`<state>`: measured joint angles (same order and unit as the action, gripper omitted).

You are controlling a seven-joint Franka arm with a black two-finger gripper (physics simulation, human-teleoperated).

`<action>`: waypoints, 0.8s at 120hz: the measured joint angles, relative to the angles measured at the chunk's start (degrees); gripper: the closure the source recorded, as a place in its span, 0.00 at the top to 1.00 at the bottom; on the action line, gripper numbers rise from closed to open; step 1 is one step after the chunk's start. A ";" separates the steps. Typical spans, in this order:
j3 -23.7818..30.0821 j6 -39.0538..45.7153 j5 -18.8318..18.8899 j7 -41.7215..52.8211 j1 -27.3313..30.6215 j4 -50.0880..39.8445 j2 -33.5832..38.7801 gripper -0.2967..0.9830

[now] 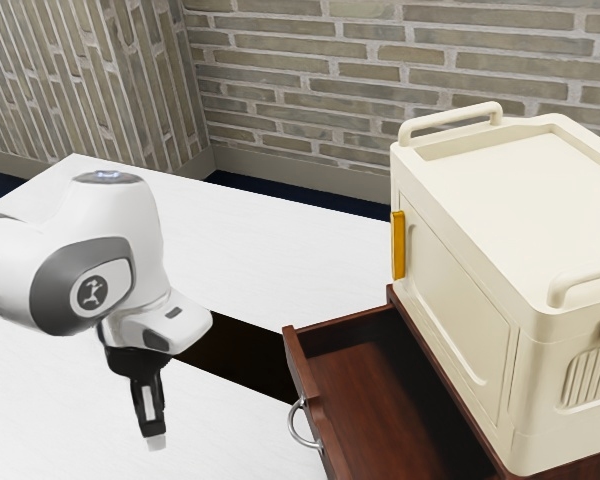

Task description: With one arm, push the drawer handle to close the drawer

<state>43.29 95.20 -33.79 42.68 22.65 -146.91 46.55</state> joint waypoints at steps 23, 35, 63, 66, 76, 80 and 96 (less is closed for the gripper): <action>7.78 5.80 -4.61 -1.15 5.09 0.68 0.46 0.16; 9.10 8.16 -5.66 -1.49 6.50 1.18 0.45 0.16; 15.17 10.81 -9.18 -1.40 11.22 4.65 -0.26 0.16; 15.69 10.95 -9.52 -1.36 10.76 4.73 -0.38 0.16; 16.39 11.33 -10.58 -1.24 9.80 5.08 -0.79 0.16; 16.50 11.45 -10.86 -1.19 9.88 5.51 -0.96 0.15; 20.61 11.76 -11.38 -0.91 14.17 9.37 -2.77 0.15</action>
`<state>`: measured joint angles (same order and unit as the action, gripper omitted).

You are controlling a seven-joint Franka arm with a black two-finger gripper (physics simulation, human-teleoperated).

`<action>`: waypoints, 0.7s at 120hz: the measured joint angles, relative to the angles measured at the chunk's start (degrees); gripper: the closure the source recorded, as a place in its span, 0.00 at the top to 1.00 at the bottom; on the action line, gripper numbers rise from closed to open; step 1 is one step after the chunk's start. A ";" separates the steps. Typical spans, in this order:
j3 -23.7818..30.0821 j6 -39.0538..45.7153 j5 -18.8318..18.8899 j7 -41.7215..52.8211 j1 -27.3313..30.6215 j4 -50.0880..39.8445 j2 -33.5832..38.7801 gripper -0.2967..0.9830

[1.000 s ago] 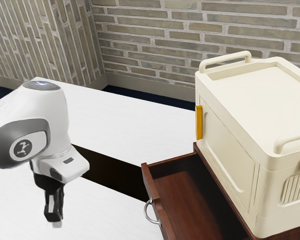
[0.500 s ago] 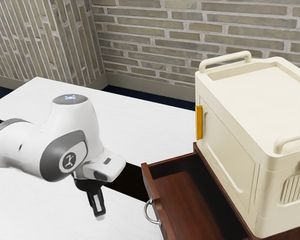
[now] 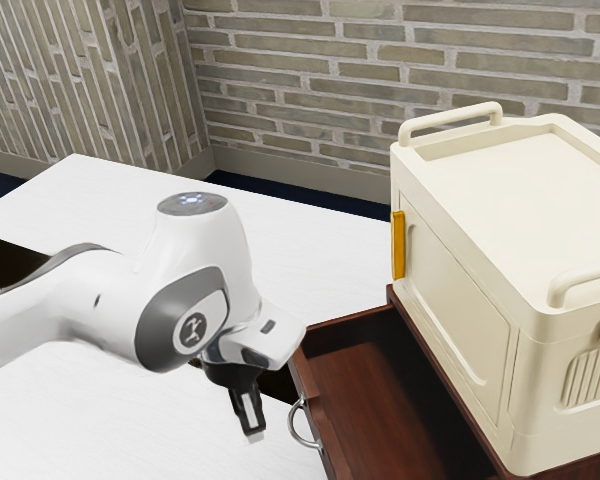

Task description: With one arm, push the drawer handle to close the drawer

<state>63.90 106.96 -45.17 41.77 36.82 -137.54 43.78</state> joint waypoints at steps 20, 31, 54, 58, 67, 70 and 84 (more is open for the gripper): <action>2.12 0.35 -0.27 0.39 1.89 1.40 -1.50 0.15; 3.90 0.75 -0.38 0.57 2.88 2.64 -2.14 0.15; 7.05 1.21 -1.43 0.85 5.09 4.34 -2.28 0.15; 7.54 1.25 -1.59 0.89 5.54 4.77 -2.28 0.15; 8.82 1.33 -1.83 0.96 6.67 5.72 -2.29 0.15; 9.11 1.34 -1.93 0.98 6.97 5.90 -2.29 0.15; 10.81 1.41 -2.47 1.06 8.60 7.45 -2.29 0.15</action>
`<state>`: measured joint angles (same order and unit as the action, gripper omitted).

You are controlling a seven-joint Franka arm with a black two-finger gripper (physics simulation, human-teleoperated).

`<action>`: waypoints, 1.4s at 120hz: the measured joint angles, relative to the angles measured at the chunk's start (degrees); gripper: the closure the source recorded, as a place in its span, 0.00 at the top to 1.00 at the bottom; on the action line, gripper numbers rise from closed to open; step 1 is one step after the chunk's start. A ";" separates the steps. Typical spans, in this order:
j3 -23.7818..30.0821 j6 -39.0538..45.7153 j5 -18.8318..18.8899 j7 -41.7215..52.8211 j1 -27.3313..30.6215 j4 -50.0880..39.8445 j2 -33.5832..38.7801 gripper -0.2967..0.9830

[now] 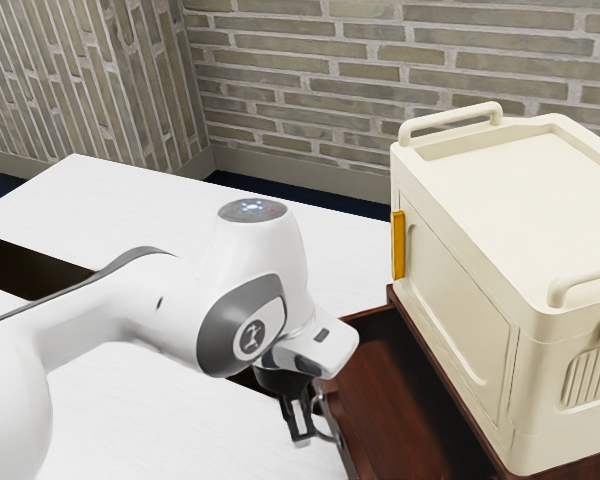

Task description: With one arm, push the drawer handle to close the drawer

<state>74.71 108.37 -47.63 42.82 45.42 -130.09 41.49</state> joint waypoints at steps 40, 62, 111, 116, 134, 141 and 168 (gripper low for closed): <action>5.20 0.07 -0.36 0.08 8.35 4.16 -0.06 0.15; 8.27 0.09 -0.70 0.03 12.15 6.84 -0.06 0.15; 13.02 0.06 -1.85 -0.16 15.48 12.25 -0.08 0.15; 13.39 0.05 -1.95 -0.18 15.85 12.80 -0.08 0.16; 14.20 0.01 -2.13 -0.24 16.80 14.19 -0.08 0.16; 14.93 0.01 -2.23 -0.26 17.48 14.97 -0.08 0.15; 17.30 0.00 -3.14 -0.33 19.77 17.13 0.06 0.16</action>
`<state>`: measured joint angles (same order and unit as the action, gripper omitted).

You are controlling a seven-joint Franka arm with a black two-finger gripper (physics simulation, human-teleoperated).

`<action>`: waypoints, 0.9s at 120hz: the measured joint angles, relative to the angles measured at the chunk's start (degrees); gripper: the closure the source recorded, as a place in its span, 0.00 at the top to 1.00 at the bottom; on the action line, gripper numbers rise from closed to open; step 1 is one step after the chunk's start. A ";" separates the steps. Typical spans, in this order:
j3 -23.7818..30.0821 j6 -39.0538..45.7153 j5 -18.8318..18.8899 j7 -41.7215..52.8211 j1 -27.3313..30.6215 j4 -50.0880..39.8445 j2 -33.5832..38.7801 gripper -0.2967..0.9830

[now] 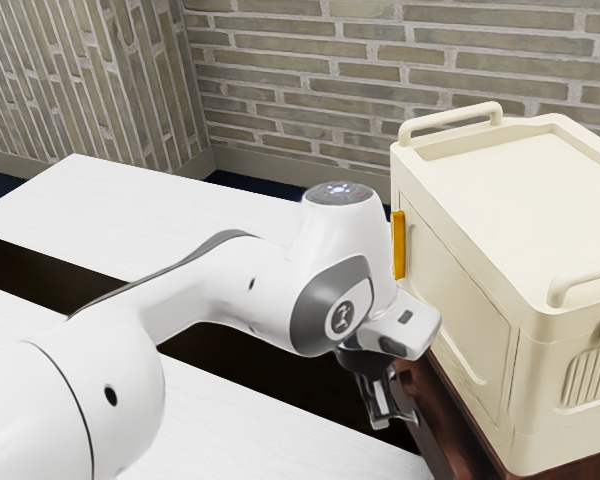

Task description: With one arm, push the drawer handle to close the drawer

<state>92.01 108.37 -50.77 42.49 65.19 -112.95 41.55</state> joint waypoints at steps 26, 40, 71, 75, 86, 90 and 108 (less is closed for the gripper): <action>0.55 -0.01 -0.74 -0.03 0.73 0.85 0.12 0.16; 0.79 -0.01 -1.01 -0.03 1.24 0.94 0.18 0.15; 2.00 -0.01 -1.51 -0.03 2.94 3.10 0.43 0.16; 2.35 -0.01 -1.62 -0.04 3.26 3.33 0.48 0.15; 2.99 0.00 -1.99 -0.05 3.94 3.97 0.59 0.15; 3.08 0.01 -2.15 -0.06 4.05 4.04 0.62 0.15; 4.01 0.01 -2.97 -0.06 5.20 4.86 0.84 0.15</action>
<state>96.02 108.39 -53.74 42.44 70.39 -108.09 42.39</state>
